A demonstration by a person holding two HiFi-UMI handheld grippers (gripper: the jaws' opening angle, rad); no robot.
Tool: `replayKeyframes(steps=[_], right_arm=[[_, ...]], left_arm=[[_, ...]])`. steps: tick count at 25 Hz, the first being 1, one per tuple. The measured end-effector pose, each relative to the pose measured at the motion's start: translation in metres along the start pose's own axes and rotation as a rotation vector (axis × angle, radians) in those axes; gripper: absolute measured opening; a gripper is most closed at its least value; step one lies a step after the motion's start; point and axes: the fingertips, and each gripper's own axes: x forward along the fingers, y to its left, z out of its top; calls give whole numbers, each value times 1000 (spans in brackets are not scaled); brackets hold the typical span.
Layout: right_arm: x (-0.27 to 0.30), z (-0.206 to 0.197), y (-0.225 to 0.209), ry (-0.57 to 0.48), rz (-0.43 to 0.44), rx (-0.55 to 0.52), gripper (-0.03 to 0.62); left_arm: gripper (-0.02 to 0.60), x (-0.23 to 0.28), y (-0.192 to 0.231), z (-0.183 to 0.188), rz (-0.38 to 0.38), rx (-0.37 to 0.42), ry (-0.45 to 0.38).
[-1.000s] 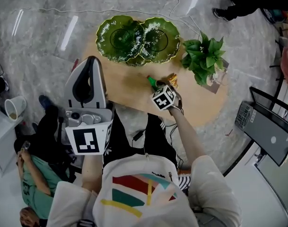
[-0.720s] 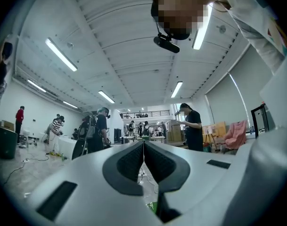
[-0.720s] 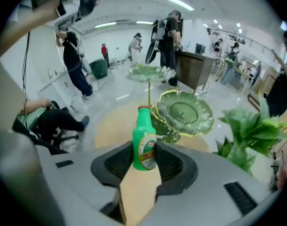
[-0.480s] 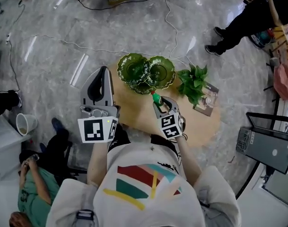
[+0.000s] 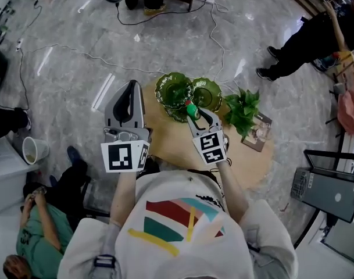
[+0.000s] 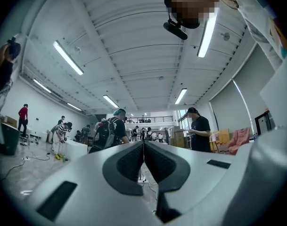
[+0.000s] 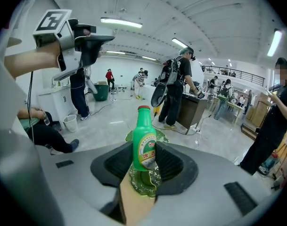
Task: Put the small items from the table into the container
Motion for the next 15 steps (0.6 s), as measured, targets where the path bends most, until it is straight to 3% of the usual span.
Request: replayKeyframes(steps=[6, 15], right_arm=[[41, 19, 0, 10, 35, -29, 156], [117, 21, -5, 135, 89, 10, 157]], left_arm=[[9, -19, 18, 0, 42, 0, 11], [9, -50, 47, 2, 127, 11, 43]])
